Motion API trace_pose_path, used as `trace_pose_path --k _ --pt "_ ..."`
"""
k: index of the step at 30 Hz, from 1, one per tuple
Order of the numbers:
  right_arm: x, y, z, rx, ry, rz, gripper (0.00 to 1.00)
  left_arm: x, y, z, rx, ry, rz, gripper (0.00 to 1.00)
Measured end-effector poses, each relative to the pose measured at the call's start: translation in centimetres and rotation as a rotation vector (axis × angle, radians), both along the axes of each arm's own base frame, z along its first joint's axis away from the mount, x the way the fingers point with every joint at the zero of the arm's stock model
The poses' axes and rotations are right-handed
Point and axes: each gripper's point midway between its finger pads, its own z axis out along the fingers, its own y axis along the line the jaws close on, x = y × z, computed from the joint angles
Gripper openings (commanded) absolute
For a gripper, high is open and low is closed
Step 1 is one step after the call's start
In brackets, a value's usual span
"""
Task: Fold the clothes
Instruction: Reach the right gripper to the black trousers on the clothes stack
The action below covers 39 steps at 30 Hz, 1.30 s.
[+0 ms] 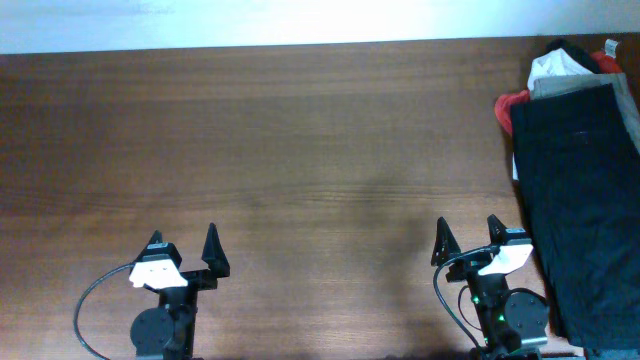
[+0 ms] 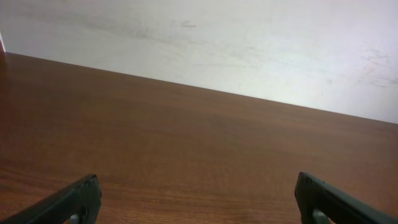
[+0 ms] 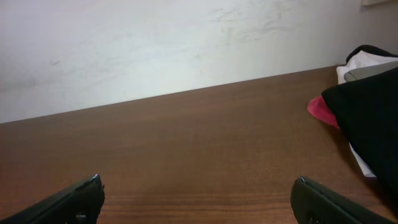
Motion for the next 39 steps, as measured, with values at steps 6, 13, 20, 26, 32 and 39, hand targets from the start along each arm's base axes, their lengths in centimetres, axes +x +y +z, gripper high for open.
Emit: trace_pose_path --k 6,13,20,26,32,39 --pt "0.0 0.0 0.0 0.000 0.000 0.000 0.99 0.0 0.0 0.0 0.000 0.000 0.000 0.99" --pt "0.0 0.0 0.0 0.001 0.000 0.000 0.99 0.0 0.0 0.0 0.000 0.000 0.000 0.99" --pt "0.0 0.0 0.0 0.000 0.000 0.000 0.99 0.0 0.0 0.0 0.000 0.000 0.000 0.99" --pt "0.0 0.6 2.0 0.075 -0.071 0.033 0.99 0.0 0.0 0.0 0.000 0.000 0.000 0.99" --pt "-1.7 5.3 5.3 0.411 -0.107 0.333 0.99 0.0 0.0 0.0 0.000 0.000 0.000 0.99" --pt "0.5 1.7 16.1 0.153 -0.147 0.100 0.99 0.0 0.0 -0.1 0.000 0.003 0.000 0.99"
